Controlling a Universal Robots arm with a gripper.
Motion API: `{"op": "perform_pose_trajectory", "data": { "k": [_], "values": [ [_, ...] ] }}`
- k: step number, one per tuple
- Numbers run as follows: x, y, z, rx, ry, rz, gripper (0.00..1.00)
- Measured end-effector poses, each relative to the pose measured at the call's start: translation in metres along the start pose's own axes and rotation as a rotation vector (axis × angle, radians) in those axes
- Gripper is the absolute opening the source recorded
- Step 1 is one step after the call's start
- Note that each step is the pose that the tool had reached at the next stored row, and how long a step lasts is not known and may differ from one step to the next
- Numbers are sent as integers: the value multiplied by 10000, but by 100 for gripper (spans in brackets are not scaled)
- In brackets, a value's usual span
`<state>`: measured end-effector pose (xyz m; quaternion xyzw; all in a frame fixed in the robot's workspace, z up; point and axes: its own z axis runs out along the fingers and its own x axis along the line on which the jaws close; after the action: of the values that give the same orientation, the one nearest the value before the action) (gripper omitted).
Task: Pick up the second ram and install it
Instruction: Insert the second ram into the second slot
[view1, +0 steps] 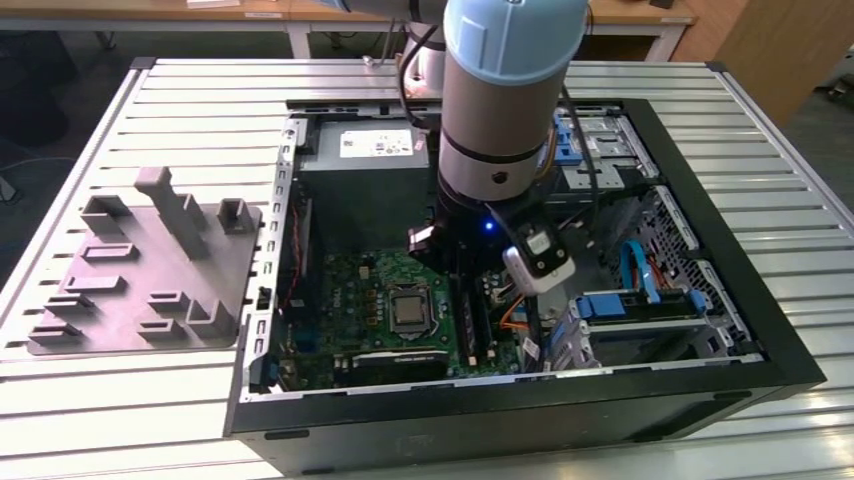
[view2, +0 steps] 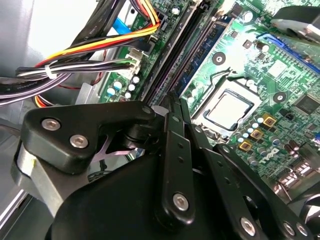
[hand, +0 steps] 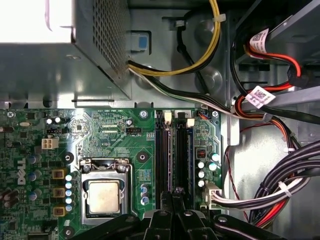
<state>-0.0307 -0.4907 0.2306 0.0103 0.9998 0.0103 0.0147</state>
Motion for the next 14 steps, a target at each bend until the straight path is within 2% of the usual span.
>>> {"op": "perform_pose_trajectory", "data": {
  "k": [5,14],
  "values": [
    [0,-1,-10,57,-1,-2,11],
    [0,0,-5,58,0,-96,11]
  ]
}}
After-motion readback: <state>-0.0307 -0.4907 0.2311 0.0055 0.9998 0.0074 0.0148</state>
